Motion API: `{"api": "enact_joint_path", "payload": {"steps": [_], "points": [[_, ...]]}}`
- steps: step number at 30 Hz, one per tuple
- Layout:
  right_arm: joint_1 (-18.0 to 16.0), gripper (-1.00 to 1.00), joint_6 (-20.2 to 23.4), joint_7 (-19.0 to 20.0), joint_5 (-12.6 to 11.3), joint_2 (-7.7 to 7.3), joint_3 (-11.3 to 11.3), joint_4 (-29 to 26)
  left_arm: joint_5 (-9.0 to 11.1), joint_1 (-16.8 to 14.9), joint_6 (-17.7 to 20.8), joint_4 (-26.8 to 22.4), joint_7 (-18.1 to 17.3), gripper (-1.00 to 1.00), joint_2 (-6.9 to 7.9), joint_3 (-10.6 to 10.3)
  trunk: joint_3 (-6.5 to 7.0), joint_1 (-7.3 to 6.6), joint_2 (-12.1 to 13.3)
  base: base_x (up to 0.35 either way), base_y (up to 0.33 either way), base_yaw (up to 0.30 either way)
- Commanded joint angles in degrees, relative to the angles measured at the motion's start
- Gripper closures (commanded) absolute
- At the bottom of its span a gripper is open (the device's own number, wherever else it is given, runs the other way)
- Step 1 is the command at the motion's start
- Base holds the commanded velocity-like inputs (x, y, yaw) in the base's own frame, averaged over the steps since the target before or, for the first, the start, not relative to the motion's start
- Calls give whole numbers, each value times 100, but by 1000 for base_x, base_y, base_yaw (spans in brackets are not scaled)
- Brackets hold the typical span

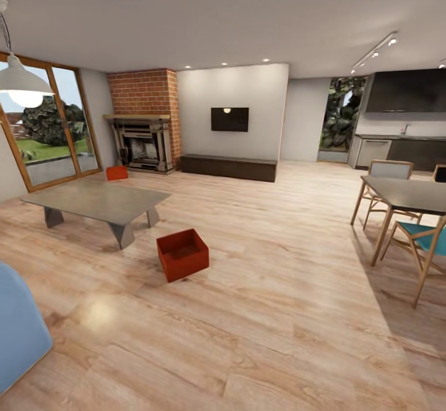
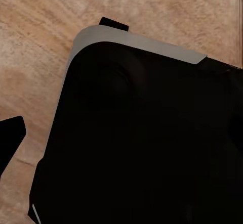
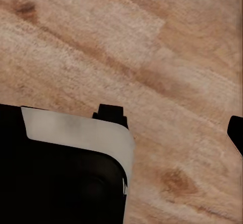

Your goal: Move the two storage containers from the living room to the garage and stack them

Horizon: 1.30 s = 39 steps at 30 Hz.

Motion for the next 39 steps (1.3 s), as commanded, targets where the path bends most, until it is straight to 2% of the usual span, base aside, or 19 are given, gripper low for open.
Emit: {"api": "enact_joint_path", "payload": {"steps": [1,7,18,39], "points": [[-8,-100,-33,7,21,1,29,18,23,-2,-10,0,-1,-100,0,8,-6,3,-3,323,0,0],[-8,-100,-33,7,21,12,29,18,20,-2,-13,0,-1,-100,0,8,-6,3,-3,322,-14,1],[-8,-100,-33,7,21,3,24,18,10,-2,-14,0,-1,-100,-18,8,-6,3,-3,299,-178,177],[-8,-100,-24,26,25,-1,20,19,10,-2,-14,0,-1,-100,-18,8,-6,3,-3,296,-195,3]]}}
